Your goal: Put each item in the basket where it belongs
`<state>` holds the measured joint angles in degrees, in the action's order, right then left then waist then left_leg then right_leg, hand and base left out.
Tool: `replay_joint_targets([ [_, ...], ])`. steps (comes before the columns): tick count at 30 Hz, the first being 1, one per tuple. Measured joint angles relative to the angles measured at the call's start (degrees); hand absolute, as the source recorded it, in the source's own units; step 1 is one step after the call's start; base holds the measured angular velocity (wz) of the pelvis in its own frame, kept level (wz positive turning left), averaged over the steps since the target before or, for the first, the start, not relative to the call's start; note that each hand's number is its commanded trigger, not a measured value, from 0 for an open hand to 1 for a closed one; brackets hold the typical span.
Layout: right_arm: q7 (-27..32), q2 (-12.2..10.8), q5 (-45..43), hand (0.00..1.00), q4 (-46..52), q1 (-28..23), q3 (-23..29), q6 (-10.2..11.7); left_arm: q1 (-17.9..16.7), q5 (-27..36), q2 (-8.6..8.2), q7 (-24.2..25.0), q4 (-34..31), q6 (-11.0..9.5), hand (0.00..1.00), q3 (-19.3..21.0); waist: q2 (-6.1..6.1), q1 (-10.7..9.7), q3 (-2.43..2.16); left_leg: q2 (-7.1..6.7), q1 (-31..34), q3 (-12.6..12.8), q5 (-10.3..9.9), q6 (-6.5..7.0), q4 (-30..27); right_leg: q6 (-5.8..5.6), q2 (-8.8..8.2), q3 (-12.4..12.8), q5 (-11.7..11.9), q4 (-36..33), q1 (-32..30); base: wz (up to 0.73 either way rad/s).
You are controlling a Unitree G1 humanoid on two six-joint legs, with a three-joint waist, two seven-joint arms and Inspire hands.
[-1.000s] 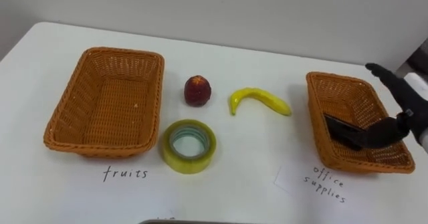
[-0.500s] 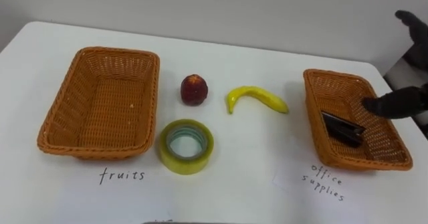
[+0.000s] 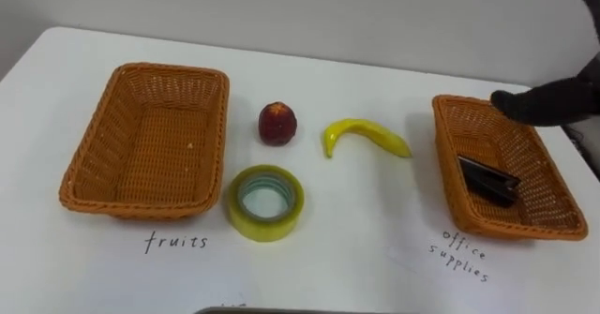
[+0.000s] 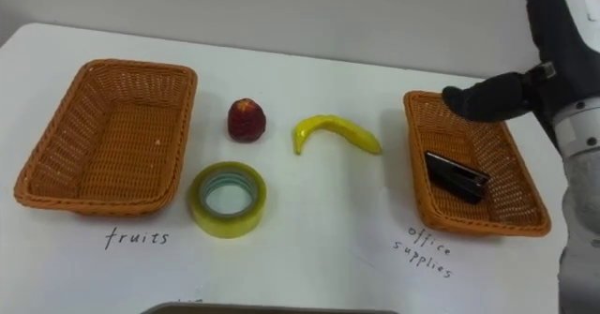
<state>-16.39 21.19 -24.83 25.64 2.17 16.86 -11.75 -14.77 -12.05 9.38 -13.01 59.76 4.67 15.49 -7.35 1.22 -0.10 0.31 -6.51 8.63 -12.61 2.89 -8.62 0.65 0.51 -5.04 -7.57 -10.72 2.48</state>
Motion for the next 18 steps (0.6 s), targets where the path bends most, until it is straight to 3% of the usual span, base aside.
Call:
replay_joint_targets([
  [8,-0.03,-0.09,5.12,0.00,-2.60,0.29,-4.71,0.37,0.77,0.00,0.15,-0.02,-0.05,0.06,0.00,-1.91,-0.07,1.77,0.11,-0.05,-0.21,-1.09,0.00,0.01,-0.07,-0.01,-0.27,-1.43,0.00,0.15,0.71,0.07],
  [11,-0.04,-0.45,7.13,0.00,-3.10,0.31,-7.19,0.37,1.23,0.01,0.08,0.00,0.03,0.21,0.00,-2.44,0.08,2.76,0.55,-0.09,-0.05,-1.33,0.01,0.01,-0.13,-0.02,-0.45,-2.18,0.00,0.13,0.72,0.03],
  [18,-0.03,-0.98,7.08,0.00,-5.14,0.38,-9.98,0.37,1.83,0.10,-0.01,-0.31,-0.45,0.39,0.00,-4.19,0.53,4.02,0.72,-0.20,1.19,-3.66,0.02,0.02,-0.69,-0.02,-0.65,-4.60,0.00,0.20,0.58,0.17],
])
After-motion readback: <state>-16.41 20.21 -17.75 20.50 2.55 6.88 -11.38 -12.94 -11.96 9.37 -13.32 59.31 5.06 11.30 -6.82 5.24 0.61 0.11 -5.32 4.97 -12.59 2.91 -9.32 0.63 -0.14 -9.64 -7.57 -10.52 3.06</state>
